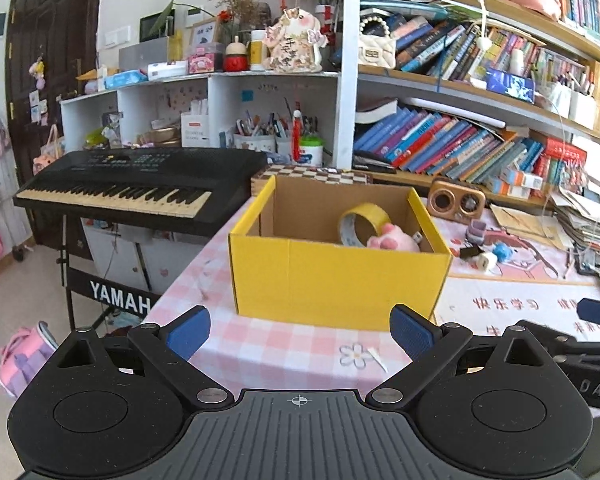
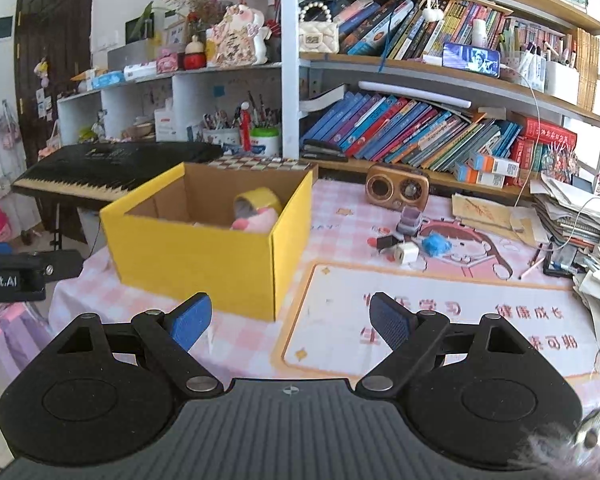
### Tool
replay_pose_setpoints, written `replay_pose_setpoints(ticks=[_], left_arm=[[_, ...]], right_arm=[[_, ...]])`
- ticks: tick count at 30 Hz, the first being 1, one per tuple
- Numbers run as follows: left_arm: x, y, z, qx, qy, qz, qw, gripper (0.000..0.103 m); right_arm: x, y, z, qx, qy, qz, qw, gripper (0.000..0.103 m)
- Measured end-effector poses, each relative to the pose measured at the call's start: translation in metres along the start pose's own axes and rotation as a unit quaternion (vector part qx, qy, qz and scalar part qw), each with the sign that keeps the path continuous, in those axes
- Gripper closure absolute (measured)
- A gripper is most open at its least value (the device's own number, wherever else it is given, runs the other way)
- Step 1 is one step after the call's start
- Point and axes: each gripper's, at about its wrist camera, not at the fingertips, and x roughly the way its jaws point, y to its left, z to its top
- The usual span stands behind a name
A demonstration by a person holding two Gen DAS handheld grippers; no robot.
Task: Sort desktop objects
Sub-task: 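Withdraw both open tools up and away from the yellow box, then move both open tools across the desk toward the blue bag and white plug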
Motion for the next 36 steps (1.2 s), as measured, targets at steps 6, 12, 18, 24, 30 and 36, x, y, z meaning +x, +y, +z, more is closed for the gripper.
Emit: replay_pose_setpoints(ticks=[6,12,18,24,30,36], left_arm=[[-0.008,-0.004,-0.015,-0.002,0.017,-0.013,0.9998,0.005],[-0.013,-0.011,-0.023,0.010,0.027,-0.034,0.9990,0.005],[-0.012,-0.019,-0.028,0.015,0.036,-0.050,0.9980,0.005],[-0.010,-0.026,-0.028,0.019,0.040,-0.063,0.9970,0.005],[-0.006,-0.039,-0.029,0.029,0.046,-0.081,0.9952,0.005],[0.003,-0.056,-0.027,0.041,0.053,-0.098,0.9929,0.005]], right_arm=[[-0.009,0.002,-0.011,0.008,0.012,-0.006,1.000,0.017],[-0.016,0.005,-0.020,0.009,0.023,-0.012,1.000,0.017],[-0.020,0.003,-0.024,0.008,0.032,-0.020,0.999,0.017],[-0.026,-0.008,-0.030,0.024,0.037,-0.043,0.998,0.017],[-0.030,-0.020,-0.036,0.035,0.043,-0.062,0.997,0.017],[-0.030,-0.037,-0.040,0.053,0.053,-0.081,0.994,0.017]])
